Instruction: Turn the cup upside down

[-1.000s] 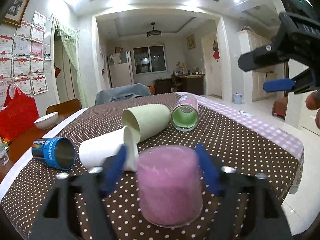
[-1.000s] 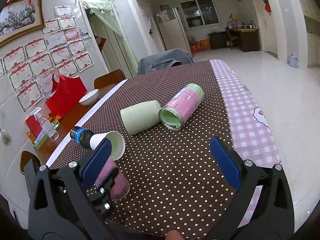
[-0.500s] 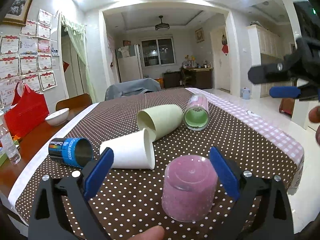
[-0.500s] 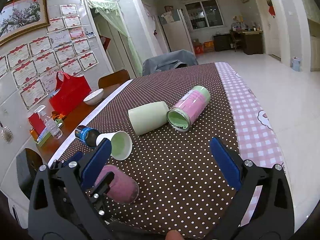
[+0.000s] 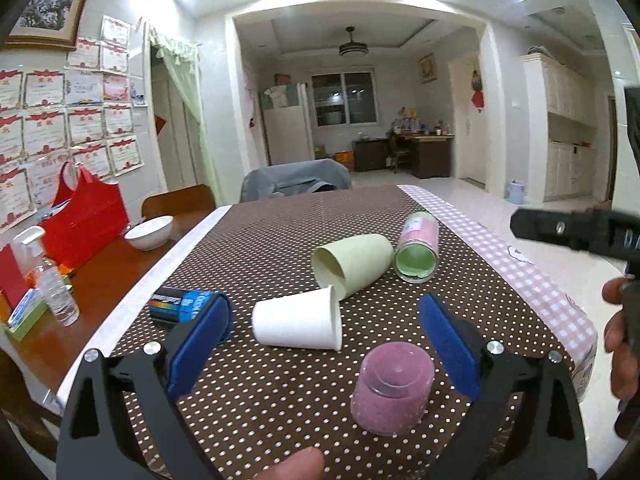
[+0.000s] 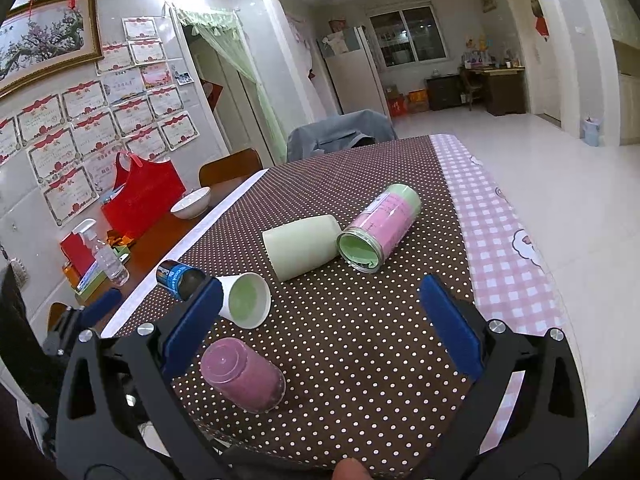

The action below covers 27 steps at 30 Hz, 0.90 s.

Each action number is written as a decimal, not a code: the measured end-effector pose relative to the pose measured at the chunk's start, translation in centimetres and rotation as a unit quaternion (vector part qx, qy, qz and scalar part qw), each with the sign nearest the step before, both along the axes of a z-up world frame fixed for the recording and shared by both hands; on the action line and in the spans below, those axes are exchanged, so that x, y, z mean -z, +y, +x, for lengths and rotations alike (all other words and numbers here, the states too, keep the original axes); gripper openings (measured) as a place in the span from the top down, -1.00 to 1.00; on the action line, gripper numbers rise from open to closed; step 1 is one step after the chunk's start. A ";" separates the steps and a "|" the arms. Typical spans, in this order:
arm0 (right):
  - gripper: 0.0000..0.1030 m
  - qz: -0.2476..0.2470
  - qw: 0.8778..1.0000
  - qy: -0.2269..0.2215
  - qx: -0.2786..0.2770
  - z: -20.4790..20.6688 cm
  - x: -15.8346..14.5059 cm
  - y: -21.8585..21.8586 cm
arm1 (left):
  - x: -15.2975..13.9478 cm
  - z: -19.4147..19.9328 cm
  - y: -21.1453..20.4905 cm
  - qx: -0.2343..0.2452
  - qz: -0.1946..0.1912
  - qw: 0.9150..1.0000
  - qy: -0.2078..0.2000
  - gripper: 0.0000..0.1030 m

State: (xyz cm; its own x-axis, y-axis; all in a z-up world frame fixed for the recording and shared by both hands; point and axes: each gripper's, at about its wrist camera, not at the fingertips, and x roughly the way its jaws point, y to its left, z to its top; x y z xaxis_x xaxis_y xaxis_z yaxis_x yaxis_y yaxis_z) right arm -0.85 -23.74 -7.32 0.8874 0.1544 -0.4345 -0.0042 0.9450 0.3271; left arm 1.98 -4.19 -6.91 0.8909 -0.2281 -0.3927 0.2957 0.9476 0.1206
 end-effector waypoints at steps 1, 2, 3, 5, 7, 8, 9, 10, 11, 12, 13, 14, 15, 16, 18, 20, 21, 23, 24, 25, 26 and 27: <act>-0.88 -0.002 1.000 0.001 0.000 0.0 -0.1 0.2 | -0.4 -0.2 0.2 -0.004 -0.002 1.000 0.004 -0.84; -0.88 -0.005 1.000 0.001 -0.002 0.0 -0.2 0.5 | -0.7 -0.3 0.4 -0.008 -0.003 1.000 0.009 -0.84; -0.88 -0.008 1.000 0.001 -0.004 0.0 -0.4 0.8 | -1.1 -0.4 0.7 -0.012 -0.005 1.000 0.015 -0.84; -0.88 -0.015 1.000 0.001 -0.011 -0.1 -0.7 1.5 | -1.7 -0.6 1.2 -0.024 -0.007 0.999 0.027 -0.84; -0.88 -0.023 1.000 0.001 -0.017 -0.2 -1.0 2.2 | -2.0 -0.7 1.5 -0.033 -0.008 0.999 0.036 -0.84; -0.88 -0.028 0.999 0.001 -0.021 -0.3 -1.2 2.7 | -2.1 -0.7 1.7 -0.039 -0.008 0.998 0.043 -0.84; -0.88 -0.035 0.999 0.000 -0.027 -0.5 -1.6 3.2 | -2.3 -0.7 2.1 -0.046 -0.008 0.998 0.052 -0.84; -0.88 -0.044 0.999 -0.001 -0.032 -0.6 -1.8 3.7 | -2.5 -0.8 2.3 -0.051 -0.008 0.997 0.056 -0.84; -0.88 -0.052 0.998 -0.002 -0.036 -0.8 -2.1 4.2 | -2.7 -0.9 2.6 -0.056 -0.008 0.997 0.061 -0.84; -0.88 -0.063 0.997 -0.003 -0.042 -1.1 -2.5 4.8 | -2.8 -1.0 2.9 -0.060 -0.009 0.996 0.063 -0.84; -0.88 -0.068 0.997 -0.001 -0.045 -1.3 -2.7 5.1 | -3.1 -1.2 3.2 -0.067 -0.010 0.996 0.066 -0.84; -0.88 -0.076 0.996 0.003 -0.052 -1.5 -3.0 5.6 | -3.3 -1.2 3.4 -0.070 -0.011 0.995 0.068 -0.84; -0.88 -0.082 0.995 0.005 -0.053 -1.7 -3.2 5.9 | -3.5 -1.5 3.7 -0.075 -0.012 0.995 0.069 -0.84; -0.88 -0.093 0.994 0.007 -0.052 -2.0 -3.4 6.2 | -3.9 -1.8 4.0 -0.079 -0.013 0.994 0.070 -0.84; -0.88 -0.113 0.992 0.010 -0.048 -2.6 -3.7 6.5 | -4.5 -2.4 4.4 -0.083 -0.016 0.994 0.067 -0.84; -0.88 -0.125 0.991 0.013 -0.043 -3.4 -4.0 6.5 | -5.1 -3.0 4.5 -0.087 -0.017 0.994 0.065 -0.84; -0.88 -0.126 0.991 0.013 -0.041 -3.6 -4.1 6.4 | -5.5 -3.4 4.6 -0.088 -0.017 0.994 0.063 -0.84; -0.88 -0.124 0.992 0.012 -0.031 -4.3 -4.5 6.1 | -6.0 -4.1 4.7 -0.087 -0.017 0.994 0.058 -0.84; -0.88 -0.122 0.992 0.010 -0.028 -4.5 -4.7 6.1 | -6.4 -4.6 4.7 -0.086 -0.017 0.995 0.052 -0.84; -0.88 -0.120 0.993 0.007 -0.023 -4.8 -4.9 5.9 | -6.6 -4.8 4.7 -0.085 -0.016 0.995 0.050 -0.84; -0.88 -0.118 0.993 0.004 -0.020 -5.1 -5.0 5.9 | -6.9 -5.2 4.6 -0.085 -0.013 0.995 0.046 -0.84; -0.88 -0.116 0.993 0.000 -0.016 -5.3 -5.2 5.9 | -7.1 -5.5 4.6 -0.086 -0.013 0.995 0.043 -0.84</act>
